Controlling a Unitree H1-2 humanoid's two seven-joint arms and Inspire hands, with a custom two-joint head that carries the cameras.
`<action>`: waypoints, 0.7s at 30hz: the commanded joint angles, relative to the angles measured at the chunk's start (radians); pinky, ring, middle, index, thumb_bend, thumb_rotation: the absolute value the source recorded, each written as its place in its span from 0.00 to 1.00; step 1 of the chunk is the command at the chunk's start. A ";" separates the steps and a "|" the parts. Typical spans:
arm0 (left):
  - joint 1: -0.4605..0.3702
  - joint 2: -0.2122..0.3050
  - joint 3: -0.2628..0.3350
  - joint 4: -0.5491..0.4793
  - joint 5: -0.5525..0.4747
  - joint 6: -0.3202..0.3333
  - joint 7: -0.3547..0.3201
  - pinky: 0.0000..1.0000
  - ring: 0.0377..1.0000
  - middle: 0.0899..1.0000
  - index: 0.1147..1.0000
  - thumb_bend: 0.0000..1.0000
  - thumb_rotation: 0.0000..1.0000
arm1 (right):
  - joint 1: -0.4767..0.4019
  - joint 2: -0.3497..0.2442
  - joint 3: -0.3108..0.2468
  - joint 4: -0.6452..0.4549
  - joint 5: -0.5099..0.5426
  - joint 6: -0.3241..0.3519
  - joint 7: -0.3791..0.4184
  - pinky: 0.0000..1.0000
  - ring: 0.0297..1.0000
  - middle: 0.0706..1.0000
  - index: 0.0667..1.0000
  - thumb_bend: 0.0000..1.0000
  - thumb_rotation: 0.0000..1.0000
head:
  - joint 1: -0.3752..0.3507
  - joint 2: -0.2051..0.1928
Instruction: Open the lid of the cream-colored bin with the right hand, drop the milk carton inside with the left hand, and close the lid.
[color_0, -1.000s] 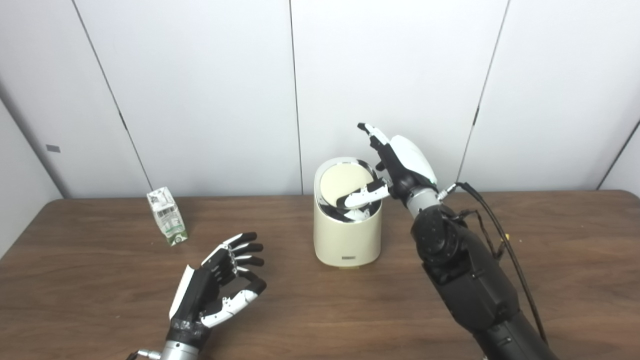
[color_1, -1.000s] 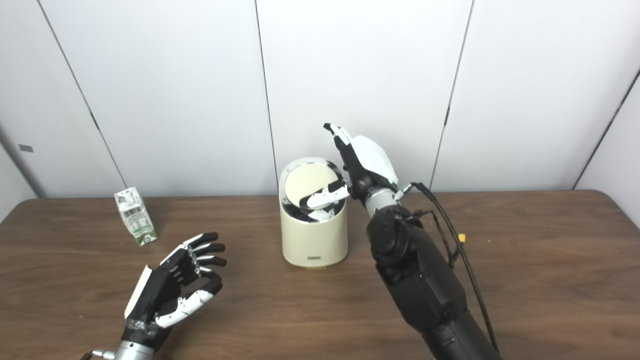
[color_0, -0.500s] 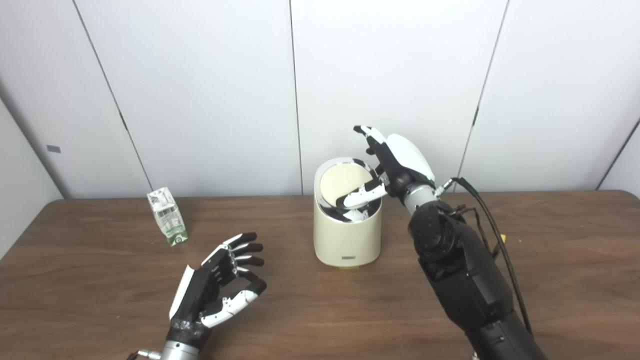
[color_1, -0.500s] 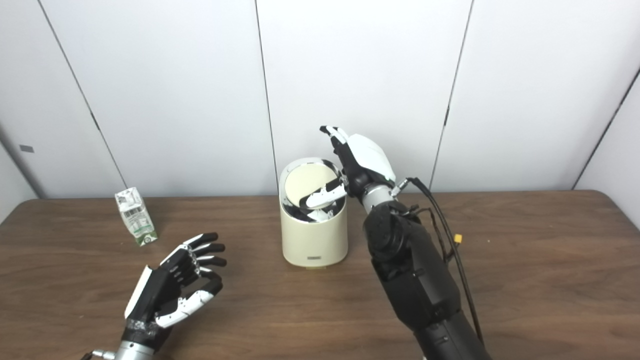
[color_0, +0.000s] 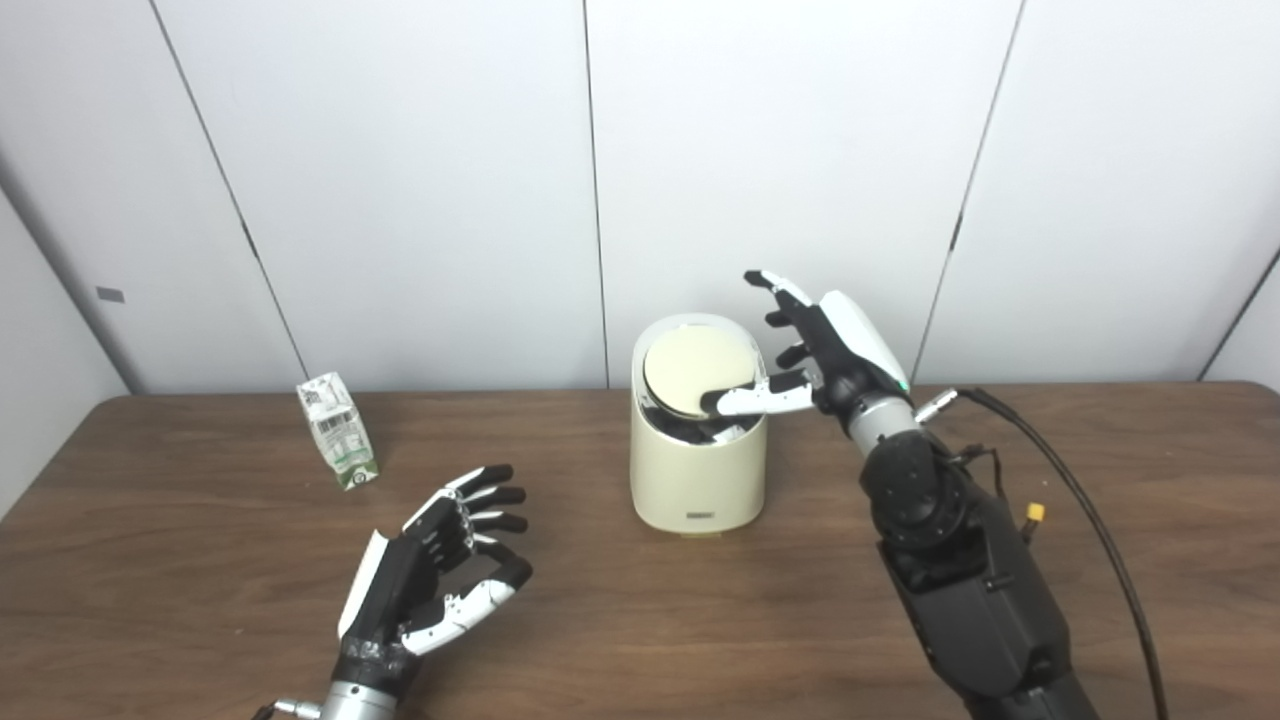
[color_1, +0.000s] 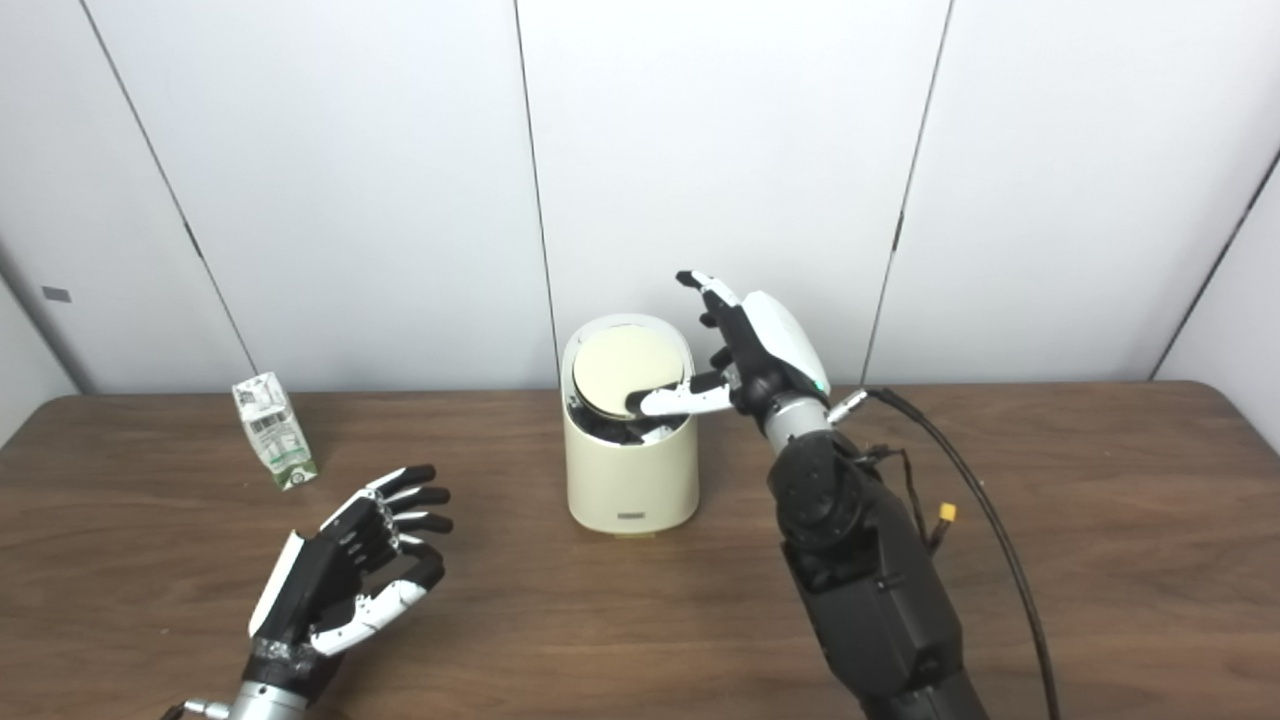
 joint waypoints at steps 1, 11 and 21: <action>-0.025 0.007 0.001 -0.018 -0.007 -0.020 -0.002 0.54 0.66 0.74 0.82 0.70 0.30 | -0.019 -0.019 -0.019 -0.050 0.021 -0.036 -0.027 0.65 0.84 0.92 0.90 0.67 0.21 | 0.001 0.001; -0.022 0.005 0.000 -0.019 -0.012 -0.021 -0.003 0.54 0.67 0.74 0.82 0.70 0.29 | 0.089 -0.026 -0.096 -0.116 0.174 -0.191 -0.110 0.73 0.86 0.92 0.86 0.66 0.20 | 0.005 0.004; -0.028 0.008 0.002 -0.014 -0.011 -0.026 -0.004 0.53 0.66 0.73 0.82 0.70 0.29 | 0.286 -0.041 -0.138 -0.214 0.288 -0.306 -0.116 0.73 0.86 0.90 0.88 0.70 0.26 | 0.003 0.003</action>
